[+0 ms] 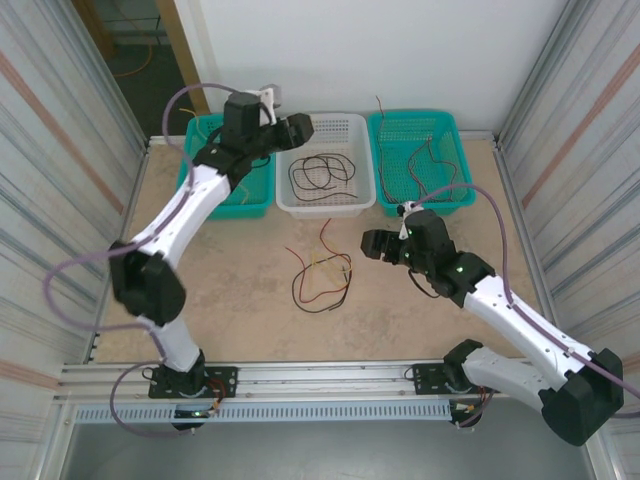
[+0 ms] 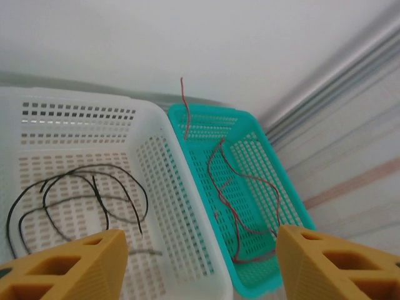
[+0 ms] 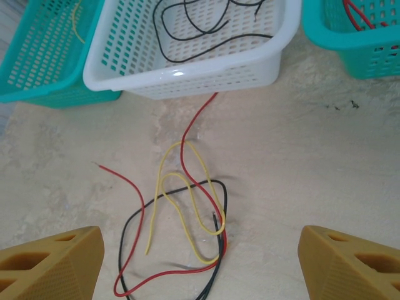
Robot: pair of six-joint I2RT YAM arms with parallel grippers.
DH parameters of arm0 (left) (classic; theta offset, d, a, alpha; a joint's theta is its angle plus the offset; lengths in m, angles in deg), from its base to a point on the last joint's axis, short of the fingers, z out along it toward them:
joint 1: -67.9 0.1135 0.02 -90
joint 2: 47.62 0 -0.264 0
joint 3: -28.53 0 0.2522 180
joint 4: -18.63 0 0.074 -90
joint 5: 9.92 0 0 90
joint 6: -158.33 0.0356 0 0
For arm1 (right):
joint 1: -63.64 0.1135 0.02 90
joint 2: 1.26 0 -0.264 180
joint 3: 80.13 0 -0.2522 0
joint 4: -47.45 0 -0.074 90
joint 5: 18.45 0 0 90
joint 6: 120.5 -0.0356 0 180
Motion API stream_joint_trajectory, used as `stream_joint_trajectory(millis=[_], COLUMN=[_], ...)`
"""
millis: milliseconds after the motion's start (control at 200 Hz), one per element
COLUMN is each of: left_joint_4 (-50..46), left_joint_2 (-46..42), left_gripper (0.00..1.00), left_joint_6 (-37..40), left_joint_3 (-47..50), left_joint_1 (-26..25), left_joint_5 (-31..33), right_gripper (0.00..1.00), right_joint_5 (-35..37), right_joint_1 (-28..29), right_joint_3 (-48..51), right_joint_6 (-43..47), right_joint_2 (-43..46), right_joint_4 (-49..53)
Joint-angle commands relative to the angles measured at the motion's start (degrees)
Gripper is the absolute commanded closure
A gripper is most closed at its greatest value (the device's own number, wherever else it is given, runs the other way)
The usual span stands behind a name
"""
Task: Untangle the cables
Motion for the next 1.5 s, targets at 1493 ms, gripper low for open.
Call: stream_joint_trajectory(millis=[1493], left_joint_4=[-4.2], left_joint_2=[-15.3], left_gripper=[0.67], left_joint_6=[-4.6], left_joint_3=[35.4], left_joint_1=[-15.2], left_joint_5=[15.3], right_gripper=[0.32], right_joint_5=[-0.6], right_joint_1=[3.1], right_joint_3=[-6.8], right_joint_6=[-0.3], right_joint_2=[-14.4], right_joint_4=[-0.6])
